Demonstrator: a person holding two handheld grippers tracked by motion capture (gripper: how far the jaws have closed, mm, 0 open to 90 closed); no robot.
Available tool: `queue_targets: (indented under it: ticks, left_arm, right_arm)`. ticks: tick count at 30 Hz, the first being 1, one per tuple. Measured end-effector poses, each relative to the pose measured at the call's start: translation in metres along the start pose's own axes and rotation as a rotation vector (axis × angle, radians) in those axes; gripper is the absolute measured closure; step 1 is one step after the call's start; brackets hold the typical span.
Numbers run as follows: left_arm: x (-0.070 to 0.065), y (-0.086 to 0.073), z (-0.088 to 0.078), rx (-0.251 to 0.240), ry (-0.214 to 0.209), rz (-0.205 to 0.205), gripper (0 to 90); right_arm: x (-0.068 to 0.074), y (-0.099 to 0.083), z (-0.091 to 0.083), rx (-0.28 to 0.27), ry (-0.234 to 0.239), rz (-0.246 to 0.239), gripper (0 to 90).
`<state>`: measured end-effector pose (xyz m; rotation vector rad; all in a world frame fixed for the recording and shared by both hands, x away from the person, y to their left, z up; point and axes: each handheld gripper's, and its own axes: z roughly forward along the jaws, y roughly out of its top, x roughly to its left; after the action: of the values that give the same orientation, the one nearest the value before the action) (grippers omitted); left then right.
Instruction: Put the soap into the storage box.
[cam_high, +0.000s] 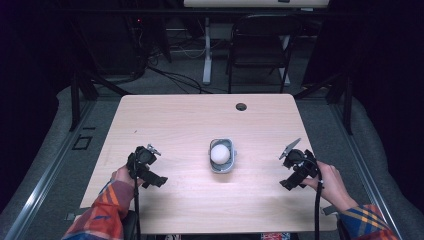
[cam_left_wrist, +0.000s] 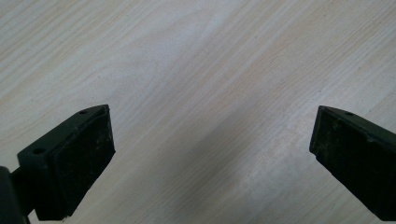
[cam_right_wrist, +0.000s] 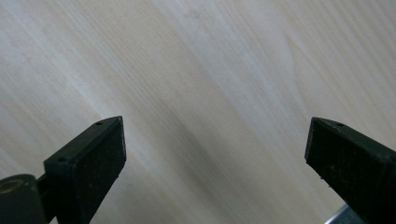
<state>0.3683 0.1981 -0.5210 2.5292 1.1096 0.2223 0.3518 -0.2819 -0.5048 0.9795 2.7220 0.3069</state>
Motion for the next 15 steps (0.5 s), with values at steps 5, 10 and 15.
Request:
queue_targets:
  ticks: [5, 10, 15]
  left_arm:
    - [-0.001, 0.001, 0.001, 0.009, -0.002, 0.003, 0.0]
    - [-0.001, 0.001, 0.001, 0.008, -0.007, 0.004, 0.0]
    - [-0.001, 0.001, 0.001, 0.006, -0.011, 0.008, 0.0]
  right_arm:
    - [0.005, -0.018, 0.008, -0.017, 0.037, 0.060, 5.0]
    - [0.001, -0.023, 0.009, 0.047, 0.040, 0.047, 5.1]
    - [0.000, -0.025, 0.014, 0.070, 0.033, 0.069, 5.5]
